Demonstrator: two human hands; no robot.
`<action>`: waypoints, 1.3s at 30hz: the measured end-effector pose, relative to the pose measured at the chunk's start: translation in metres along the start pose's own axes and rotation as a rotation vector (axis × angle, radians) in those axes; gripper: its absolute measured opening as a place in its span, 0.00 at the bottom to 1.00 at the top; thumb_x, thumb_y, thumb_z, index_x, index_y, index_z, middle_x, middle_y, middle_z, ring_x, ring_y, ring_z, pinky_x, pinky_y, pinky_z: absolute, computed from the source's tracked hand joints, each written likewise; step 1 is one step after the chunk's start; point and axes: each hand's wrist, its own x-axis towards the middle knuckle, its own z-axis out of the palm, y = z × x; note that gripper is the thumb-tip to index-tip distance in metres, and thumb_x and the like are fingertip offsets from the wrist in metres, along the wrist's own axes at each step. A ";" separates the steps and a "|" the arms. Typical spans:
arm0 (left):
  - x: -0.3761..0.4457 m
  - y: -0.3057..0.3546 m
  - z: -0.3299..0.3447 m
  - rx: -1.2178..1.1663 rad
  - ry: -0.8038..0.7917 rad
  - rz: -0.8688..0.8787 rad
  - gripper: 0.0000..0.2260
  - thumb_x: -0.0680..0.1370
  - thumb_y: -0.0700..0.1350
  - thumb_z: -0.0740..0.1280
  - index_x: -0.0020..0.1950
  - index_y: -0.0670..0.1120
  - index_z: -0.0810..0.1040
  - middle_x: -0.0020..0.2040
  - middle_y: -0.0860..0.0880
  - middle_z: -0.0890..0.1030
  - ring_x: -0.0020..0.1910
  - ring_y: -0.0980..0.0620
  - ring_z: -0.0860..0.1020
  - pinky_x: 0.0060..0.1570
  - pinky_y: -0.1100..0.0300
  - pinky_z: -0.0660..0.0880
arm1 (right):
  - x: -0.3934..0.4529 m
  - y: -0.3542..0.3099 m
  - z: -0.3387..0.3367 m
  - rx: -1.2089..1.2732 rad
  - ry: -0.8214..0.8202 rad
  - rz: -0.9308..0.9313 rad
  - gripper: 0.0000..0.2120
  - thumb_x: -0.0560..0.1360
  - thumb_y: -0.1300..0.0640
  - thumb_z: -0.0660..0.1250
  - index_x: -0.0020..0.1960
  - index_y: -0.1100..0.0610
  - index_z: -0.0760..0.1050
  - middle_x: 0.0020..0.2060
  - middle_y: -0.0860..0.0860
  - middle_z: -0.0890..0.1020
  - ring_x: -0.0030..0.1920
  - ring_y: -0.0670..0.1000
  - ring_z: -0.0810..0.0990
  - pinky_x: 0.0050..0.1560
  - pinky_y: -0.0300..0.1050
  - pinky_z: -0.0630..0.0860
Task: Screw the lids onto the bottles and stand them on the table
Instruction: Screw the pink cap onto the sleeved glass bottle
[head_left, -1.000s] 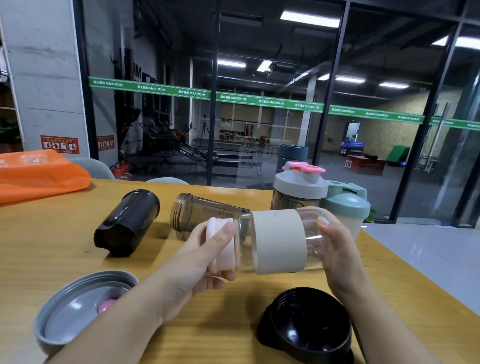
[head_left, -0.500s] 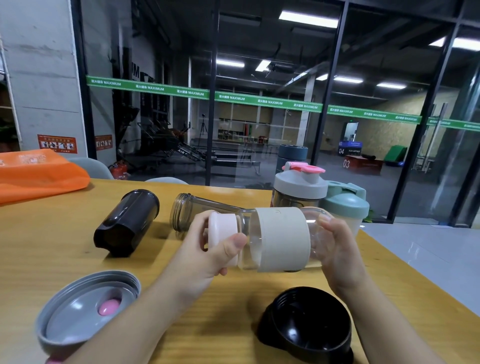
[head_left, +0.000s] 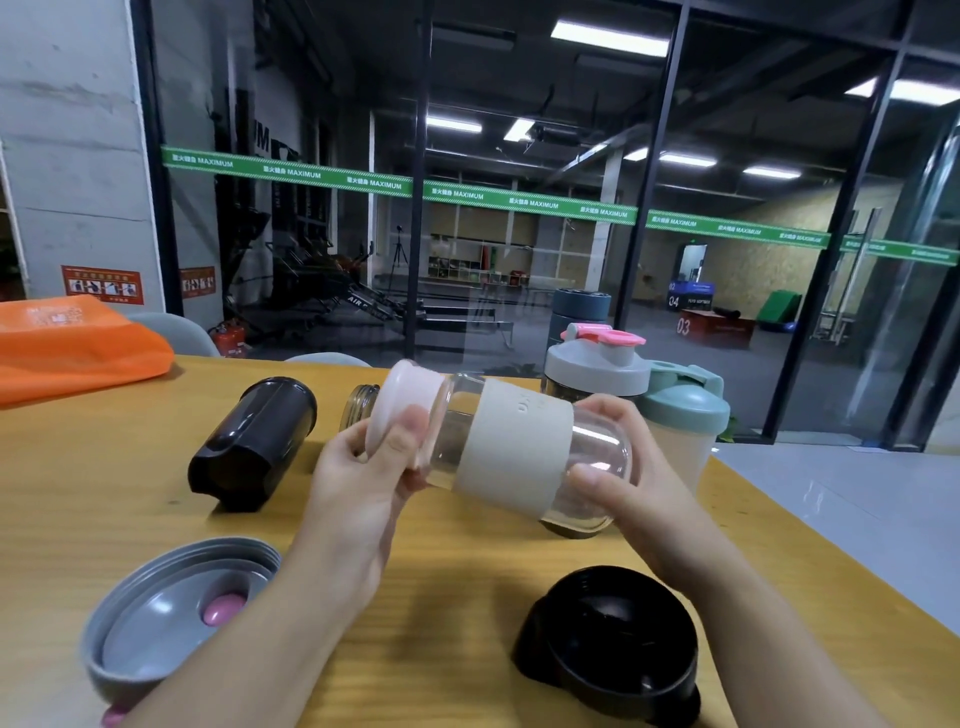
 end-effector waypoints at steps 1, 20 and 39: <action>0.000 0.001 0.001 -0.052 0.000 -0.025 0.22 0.63 0.54 0.78 0.46 0.40 0.77 0.44 0.42 0.76 0.39 0.51 0.73 0.34 0.67 0.75 | -0.001 -0.003 -0.001 -0.039 -0.025 -0.007 0.31 0.59 0.47 0.74 0.60 0.48 0.69 0.51 0.43 0.83 0.51 0.49 0.83 0.49 0.50 0.79; -0.002 0.036 0.023 0.086 -0.149 0.141 0.38 0.68 0.53 0.75 0.74 0.47 0.63 0.63 0.48 0.78 0.59 0.48 0.79 0.56 0.50 0.77 | -0.006 -0.014 0.008 -0.421 -0.044 -0.096 0.36 0.60 0.49 0.78 0.64 0.44 0.67 0.58 0.38 0.78 0.61 0.40 0.76 0.61 0.47 0.75; 0.041 0.053 0.033 0.815 -0.053 0.124 0.30 0.73 0.48 0.73 0.71 0.48 0.64 0.48 0.63 0.71 0.45 0.66 0.71 0.37 0.70 0.68 | 0.003 0.005 0.000 -0.211 0.134 -0.019 0.10 0.72 0.55 0.71 0.53 0.50 0.78 0.48 0.46 0.85 0.49 0.39 0.82 0.46 0.32 0.76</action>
